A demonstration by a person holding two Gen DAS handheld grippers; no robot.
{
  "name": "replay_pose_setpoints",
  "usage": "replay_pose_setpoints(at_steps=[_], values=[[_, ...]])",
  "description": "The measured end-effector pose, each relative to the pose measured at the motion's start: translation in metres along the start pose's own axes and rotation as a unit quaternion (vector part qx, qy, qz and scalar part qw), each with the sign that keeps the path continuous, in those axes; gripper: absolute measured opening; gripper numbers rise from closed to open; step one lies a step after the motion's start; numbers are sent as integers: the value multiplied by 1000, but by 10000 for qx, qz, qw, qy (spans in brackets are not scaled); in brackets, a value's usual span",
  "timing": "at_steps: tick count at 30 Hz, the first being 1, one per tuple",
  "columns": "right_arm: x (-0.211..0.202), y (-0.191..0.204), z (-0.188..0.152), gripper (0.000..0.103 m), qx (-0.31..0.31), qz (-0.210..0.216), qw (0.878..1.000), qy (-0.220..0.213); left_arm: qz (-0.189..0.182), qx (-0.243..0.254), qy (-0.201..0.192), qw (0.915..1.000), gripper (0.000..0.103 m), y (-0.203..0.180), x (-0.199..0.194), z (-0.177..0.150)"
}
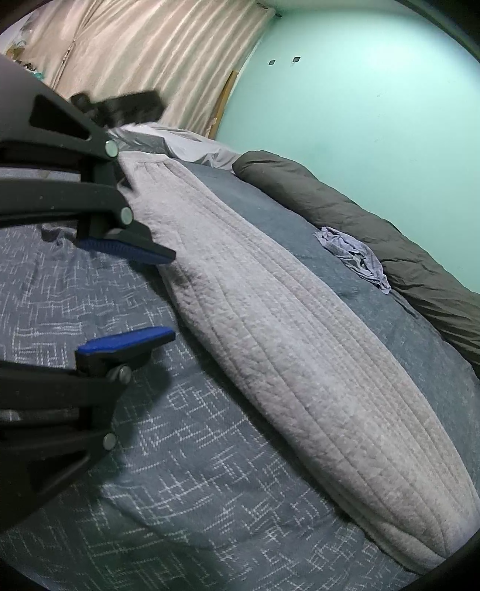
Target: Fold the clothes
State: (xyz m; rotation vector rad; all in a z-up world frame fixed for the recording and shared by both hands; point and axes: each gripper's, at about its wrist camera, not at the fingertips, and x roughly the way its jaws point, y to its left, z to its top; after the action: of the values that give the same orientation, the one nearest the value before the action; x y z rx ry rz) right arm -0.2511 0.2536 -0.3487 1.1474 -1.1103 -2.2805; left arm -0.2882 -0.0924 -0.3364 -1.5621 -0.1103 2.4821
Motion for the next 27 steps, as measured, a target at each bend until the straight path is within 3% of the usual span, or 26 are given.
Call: replay_pose_setpoints(at_steps=[7, 11, 15, 22, 27], values=[[-6, -1, 5, 35, 62, 44, 10000, -57, 39, -77, -459, 9989, 59, -9, -32, 3], [-7, 0, 6, 35, 74, 60, 9999, -61, 53, -182, -231, 9996, 59, -8, -6, -10], [-9, 2, 9, 35, 32, 93, 9999, -75, 173, -105, -514, 9985, 59, -10, -12, -28], [-11, 0, 13, 36, -9, 23, 9999, -119, -28, -887, -1255, 9881, 60, 2, -39, -54], [-17, -4, 17, 36, -33, -70, 9998, -174, -161, -1016, -1378, 9851, 60, -1, -40, -73]])
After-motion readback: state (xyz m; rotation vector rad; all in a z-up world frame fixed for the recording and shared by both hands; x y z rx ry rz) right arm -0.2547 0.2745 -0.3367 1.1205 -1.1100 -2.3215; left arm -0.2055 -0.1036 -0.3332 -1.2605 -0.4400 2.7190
